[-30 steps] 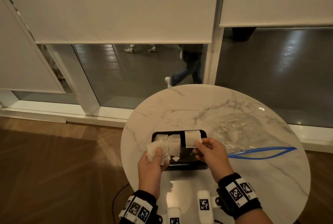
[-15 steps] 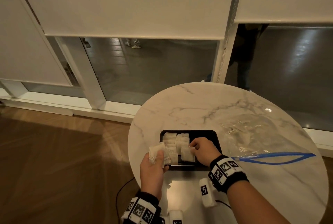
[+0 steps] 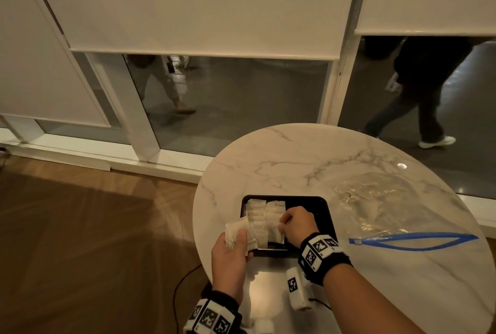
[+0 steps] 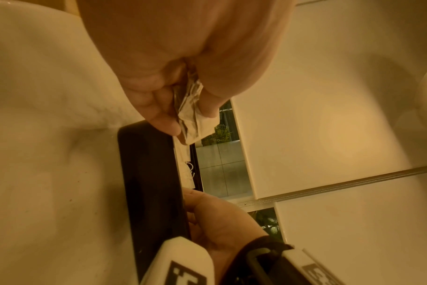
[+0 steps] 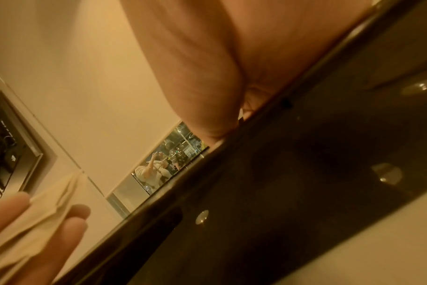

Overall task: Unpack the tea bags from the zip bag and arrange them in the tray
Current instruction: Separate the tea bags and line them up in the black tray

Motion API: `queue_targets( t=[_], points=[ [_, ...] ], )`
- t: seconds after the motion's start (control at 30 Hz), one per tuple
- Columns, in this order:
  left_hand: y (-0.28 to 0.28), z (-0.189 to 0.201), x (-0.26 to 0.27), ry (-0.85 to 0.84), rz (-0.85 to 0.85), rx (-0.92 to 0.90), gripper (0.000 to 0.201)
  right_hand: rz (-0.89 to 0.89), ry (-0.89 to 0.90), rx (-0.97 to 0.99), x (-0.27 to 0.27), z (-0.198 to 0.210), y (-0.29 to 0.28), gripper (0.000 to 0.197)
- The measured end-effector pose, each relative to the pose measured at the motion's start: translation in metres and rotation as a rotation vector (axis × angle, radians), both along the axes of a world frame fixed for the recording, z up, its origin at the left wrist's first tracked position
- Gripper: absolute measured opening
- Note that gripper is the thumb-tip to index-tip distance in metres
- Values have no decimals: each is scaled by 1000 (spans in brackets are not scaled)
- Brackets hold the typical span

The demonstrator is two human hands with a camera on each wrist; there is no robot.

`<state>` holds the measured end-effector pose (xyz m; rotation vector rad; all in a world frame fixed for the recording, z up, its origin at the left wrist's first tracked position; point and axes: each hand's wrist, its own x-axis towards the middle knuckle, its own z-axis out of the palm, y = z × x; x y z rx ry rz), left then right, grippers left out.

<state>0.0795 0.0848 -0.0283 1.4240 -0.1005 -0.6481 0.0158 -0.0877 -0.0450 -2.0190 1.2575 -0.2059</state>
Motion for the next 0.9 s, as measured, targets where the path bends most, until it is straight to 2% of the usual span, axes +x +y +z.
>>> queue_targets(
  t=[0.6,0.73,0.83,0.9],
  points=[
    [1,8,2,-46,-15,37,14,-54,35,-41,-2,9,3,12],
    [1,13,2,-51,-24,0,16,-148,-95,-53,-12,24,4,19],
    [-2,21,-2,-25,-52,-40,16,-198,-293,-19,-23,42,13,12],
    [-6,28,-5,-3,-85,-60,18,-162,-416,52,-31,52,23,5]
  ],
)
